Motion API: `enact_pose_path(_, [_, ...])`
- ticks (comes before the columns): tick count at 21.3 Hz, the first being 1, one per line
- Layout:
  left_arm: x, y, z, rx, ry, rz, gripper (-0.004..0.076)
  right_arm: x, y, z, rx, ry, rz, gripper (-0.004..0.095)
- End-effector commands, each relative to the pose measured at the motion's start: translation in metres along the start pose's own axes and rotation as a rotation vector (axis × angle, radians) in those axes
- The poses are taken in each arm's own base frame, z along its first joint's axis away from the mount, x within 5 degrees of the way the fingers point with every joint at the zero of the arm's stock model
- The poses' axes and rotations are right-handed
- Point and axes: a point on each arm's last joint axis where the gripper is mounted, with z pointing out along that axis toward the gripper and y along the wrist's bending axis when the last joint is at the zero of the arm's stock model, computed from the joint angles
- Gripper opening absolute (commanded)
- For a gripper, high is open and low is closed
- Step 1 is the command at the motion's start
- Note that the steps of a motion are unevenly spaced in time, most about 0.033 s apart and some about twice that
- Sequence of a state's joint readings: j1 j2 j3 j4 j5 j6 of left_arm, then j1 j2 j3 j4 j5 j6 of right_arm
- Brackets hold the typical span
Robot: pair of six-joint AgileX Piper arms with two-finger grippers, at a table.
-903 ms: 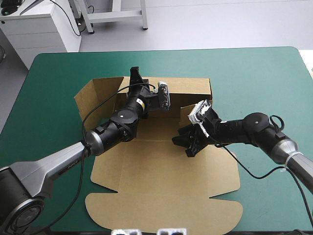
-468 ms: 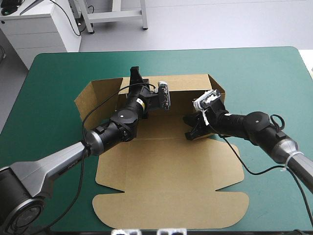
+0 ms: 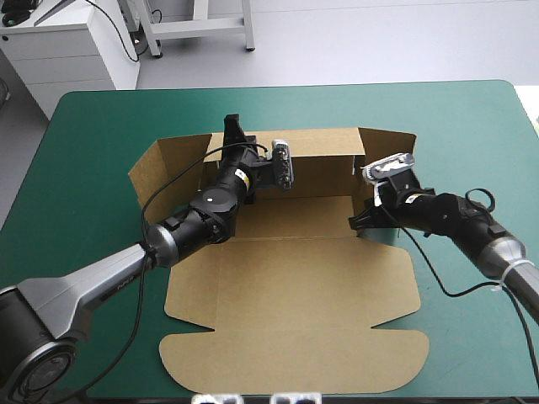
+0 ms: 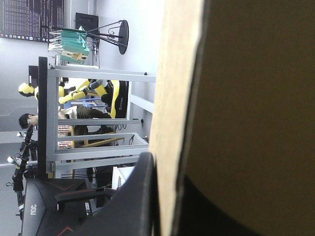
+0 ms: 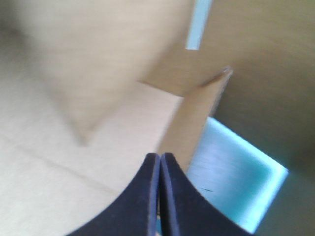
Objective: Fold the box
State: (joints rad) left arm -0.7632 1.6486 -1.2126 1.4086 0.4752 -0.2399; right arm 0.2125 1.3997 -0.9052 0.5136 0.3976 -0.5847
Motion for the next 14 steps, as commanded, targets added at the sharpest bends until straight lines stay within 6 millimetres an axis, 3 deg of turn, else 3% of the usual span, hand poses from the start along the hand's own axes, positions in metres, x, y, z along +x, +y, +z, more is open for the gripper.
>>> enact_pose_path(1, [-0.005,0.021,-0.015,-0.061,-0.037,-0.040,-0.0008,-0.019,-0.014,-0.036,0.059,-0.131,0.068,-0.0020])
enact_pose_path(6, [-0.005,0.021,-0.015,-0.063,-0.041,-0.033,-0.0008,-0.031,0.000,-0.095,0.034,-0.254,-0.021,-0.0018])
enact_pose_path(9, [-0.005,0.021,-0.015,-0.063,-0.041,-0.033,-0.0008,-0.055,0.009,-0.147,0.056,-0.434,-0.034,-0.0018])
enact_pose_path(11, [-0.005,0.022,-0.015,-0.068,-0.038,-0.024,-0.0008,-0.075,0.010,-0.167,0.064,-0.497,-0.011,-0.0018])
enact_pose_path(14, [-0.004,0.023,-0.015,-0.088,-0.021,0.009,-0.0008,-0.107,0.004,-0.173,0.077,-0.492,0.030,-0.0018])
